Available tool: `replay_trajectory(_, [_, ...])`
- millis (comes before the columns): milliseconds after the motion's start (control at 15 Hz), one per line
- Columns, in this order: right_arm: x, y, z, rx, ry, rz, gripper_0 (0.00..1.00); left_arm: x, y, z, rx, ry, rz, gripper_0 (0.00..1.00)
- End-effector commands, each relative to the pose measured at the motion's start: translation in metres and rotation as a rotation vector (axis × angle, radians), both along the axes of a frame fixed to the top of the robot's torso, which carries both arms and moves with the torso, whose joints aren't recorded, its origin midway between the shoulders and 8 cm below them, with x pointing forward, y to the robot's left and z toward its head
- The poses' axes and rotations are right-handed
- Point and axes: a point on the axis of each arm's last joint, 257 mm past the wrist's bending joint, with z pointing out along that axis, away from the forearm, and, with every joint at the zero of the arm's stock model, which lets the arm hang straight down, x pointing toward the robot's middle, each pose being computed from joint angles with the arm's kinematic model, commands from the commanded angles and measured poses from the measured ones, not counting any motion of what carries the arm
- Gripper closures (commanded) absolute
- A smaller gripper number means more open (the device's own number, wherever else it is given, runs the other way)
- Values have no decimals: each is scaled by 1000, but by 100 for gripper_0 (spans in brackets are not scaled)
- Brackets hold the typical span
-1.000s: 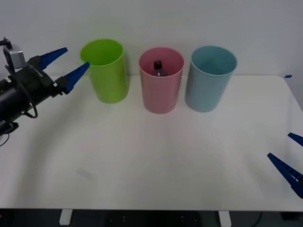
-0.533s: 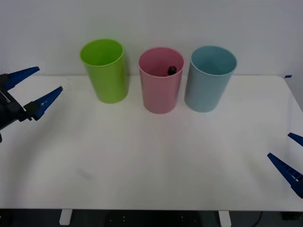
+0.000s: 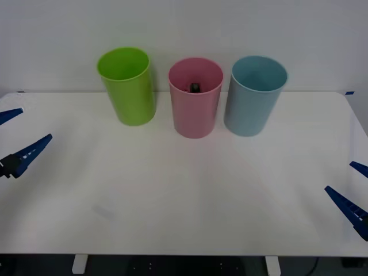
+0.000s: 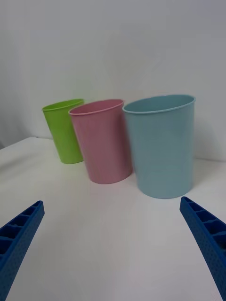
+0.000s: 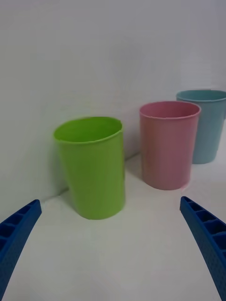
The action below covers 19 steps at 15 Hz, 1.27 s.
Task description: Grasp the object on the table and drop it into the matching bin: aluminum can to the light blue bin, PET bottle to the pink bin.
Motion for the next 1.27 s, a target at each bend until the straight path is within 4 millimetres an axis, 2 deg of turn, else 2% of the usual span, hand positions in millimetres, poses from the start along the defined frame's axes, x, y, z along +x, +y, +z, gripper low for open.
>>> replay_trajectory(67, [0,0,0,0,0,0,0,-13,18,-13,9,26,41,0])
replay_trajectory(333, [0,0,0,0,0,0,0,-34,37,-30,-9,63,80,0])
replay_trajectory(600, [0,0,0,0,0,0,0,-53,45,-41,-41,90,96,0])
replay_trajectory(1267, [0,0,0,0,0,0,0,-60,42,-52,-53,118,90,0])
